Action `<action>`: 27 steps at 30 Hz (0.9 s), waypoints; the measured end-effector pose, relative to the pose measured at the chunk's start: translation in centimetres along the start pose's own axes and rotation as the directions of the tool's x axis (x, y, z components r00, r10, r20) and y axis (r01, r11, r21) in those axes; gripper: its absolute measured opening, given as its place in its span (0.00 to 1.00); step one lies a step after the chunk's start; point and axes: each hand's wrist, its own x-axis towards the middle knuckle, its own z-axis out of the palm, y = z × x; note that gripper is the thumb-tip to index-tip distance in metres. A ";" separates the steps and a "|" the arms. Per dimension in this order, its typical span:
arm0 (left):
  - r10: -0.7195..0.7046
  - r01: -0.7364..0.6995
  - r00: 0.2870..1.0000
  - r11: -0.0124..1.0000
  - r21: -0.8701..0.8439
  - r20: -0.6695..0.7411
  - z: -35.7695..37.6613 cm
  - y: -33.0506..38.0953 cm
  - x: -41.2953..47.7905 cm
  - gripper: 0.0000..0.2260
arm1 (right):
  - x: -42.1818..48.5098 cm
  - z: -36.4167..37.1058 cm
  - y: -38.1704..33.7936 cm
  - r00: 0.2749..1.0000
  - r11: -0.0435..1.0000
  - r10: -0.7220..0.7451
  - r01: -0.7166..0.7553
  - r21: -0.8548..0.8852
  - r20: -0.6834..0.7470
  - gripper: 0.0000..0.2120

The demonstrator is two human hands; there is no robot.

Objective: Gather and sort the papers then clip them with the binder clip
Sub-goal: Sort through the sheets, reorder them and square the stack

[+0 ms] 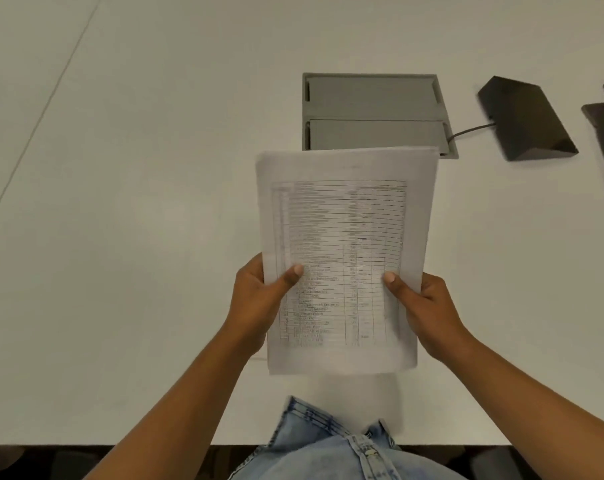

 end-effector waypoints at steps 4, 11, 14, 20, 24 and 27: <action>-0.145 0.146 0.989 0.989 -0.017 0.036 -0.4 -0.6 -1.8 0.22 | -0.7 0.2 -0.4 0.999 0.996 0.040 -0.042 0.073 0.026 0.13; -0.126 0.128 0.991 0.990 0.057 -0.049 -2.3 -1.0 -3.8 0.10 | -0.9 0.8 0.8 0.977 0.976 0.204 -0.207 0.062 0.057 0.22; -0.118 0.127 0.983 0.990 0.056 -0.144 -4.0 -1.5 -4.5 0.10 | -0.6 0.7 3.7 0.983 0.968 0.183 -0.179 -0.174 0.010 0.18; -0.119 0.136 0.952 0.990 0.040 -0.282 -7.3 -2.4 -5.4 0.11 | -0.8 -0.3 9.5 0.866 0.302 0.290 0.322 -0.897 0.408 0.39; -0.127 0.144 0.938 0.989 0.028 -0.321 -8.5 -2.8 -5.7 0.12 | -0.7 -1.1 10.8 0.919 0.220 0.202 0.295 -0.930 0.339 0.33; -0.125 0.139 0.933 0.990 0.019 -0.338 -8.8 -3.0 -5.6 0.13 | -0.4 -2.4 11.2 0.967 0.232 0.127 0.185 -0.955 0.219 0.27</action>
